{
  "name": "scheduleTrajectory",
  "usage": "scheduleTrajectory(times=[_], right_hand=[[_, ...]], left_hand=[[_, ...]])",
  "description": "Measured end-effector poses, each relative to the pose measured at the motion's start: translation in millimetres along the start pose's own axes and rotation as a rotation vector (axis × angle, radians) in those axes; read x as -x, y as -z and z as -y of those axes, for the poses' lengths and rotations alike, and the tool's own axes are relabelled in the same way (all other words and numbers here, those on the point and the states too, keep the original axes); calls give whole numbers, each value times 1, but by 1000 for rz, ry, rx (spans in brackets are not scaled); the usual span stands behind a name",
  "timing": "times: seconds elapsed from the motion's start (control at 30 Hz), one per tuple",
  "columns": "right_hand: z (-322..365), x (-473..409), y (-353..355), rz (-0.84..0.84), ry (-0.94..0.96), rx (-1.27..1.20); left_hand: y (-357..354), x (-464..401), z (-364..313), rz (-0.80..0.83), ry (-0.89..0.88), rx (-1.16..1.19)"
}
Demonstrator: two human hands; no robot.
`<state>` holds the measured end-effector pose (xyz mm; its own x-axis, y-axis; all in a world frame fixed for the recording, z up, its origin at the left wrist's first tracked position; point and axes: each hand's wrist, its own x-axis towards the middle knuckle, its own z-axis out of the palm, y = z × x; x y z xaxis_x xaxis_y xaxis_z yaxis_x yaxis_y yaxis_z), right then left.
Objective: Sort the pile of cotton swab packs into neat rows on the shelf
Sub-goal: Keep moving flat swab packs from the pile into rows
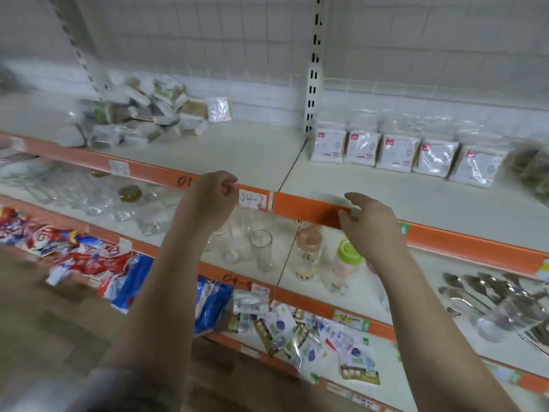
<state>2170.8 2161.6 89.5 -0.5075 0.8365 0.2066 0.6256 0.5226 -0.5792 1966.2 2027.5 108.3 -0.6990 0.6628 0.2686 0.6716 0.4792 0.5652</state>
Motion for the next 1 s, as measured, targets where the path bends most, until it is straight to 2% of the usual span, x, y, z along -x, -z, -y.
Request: scheduleTrajectory(times=[0.23,0.4,0.57,0.73,1.0], right_hand=[[60,-25,-46,45,40,-8],[101,-69,-90,60,99,-48],[141,-126,-133,88,171,-72],[173,-201,-153,66,145,-75],[208,-283,-181,97,95,-13]], left_hand=[[43,-15,67,-26,96,-35],[52,-41,103,-58,95,-33],[55,-104,136,-100,121,-10],[63,-183,157,-109,74,-14],[52,-259,181,-33,99,-59]])
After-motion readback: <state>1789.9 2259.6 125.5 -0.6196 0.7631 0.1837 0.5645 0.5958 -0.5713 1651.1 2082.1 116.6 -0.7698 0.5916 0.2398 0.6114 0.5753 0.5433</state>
